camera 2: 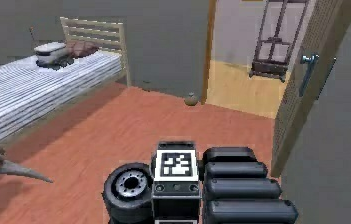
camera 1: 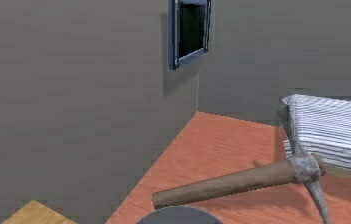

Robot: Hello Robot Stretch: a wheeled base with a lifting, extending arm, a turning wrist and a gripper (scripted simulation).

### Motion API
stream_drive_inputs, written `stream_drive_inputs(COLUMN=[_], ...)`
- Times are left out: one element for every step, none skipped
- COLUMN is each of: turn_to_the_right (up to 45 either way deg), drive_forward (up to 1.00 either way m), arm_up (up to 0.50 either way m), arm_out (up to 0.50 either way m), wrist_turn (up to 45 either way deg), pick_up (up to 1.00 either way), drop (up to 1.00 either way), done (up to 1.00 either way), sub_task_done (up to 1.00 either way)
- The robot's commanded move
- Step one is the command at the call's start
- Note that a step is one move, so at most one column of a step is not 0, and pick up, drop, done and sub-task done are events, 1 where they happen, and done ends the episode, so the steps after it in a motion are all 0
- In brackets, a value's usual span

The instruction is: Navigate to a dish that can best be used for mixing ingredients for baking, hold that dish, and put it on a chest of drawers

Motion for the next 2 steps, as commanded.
stream_drive_inputs(turn_to_the_right=[6.0,-45.0], drive_forward=[0.0,0.0], arm_up=[0.0,0.0], arm_out=[0.0,0.0], wrist_turn=[0.0,0.0], pick_up=[0.0,0.0], drop=[0.0,0.0], done=[0.0,0.0], sub_task_done=[0.0,0.0])
